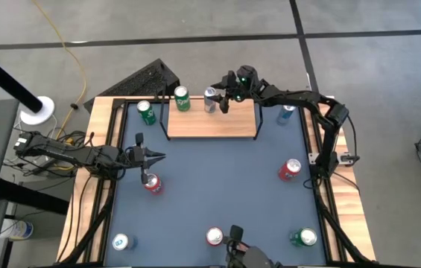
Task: Place canned beverage on shelf
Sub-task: Put the middle blue soda can on the shelf, then put the top left orange soda can on the shelf
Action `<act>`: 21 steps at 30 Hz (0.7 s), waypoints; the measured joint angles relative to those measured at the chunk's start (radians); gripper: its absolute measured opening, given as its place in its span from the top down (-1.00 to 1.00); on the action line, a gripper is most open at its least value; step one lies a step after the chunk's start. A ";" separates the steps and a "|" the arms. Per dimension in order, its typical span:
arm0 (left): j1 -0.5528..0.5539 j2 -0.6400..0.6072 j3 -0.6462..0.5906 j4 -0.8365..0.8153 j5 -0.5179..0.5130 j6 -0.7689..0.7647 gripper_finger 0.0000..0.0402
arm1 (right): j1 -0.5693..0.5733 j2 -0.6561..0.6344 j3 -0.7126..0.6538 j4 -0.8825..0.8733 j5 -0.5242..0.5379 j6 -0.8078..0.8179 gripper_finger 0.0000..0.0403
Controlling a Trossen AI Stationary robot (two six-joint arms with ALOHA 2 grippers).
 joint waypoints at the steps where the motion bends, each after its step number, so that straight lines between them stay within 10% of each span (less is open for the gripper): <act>1: 0.000 0.000 0.000 0.000 0.000 0.000 0.89 | 0.000 -0.004 0.000 0.006 0.001 0.001 -0.27; 13: 0.000 0.000 0.020 -0.024 0.002 0.000 0.89 | 0.044 -0.153 0.000 -0.083 -0.048 -0.003 -0.27; 21: -0.018 0.000 0.201 -0.341 0.075 -0.178 0.89 | 0.259 -0.342 0.000 -0.380 -0.064 -0.138 -0.27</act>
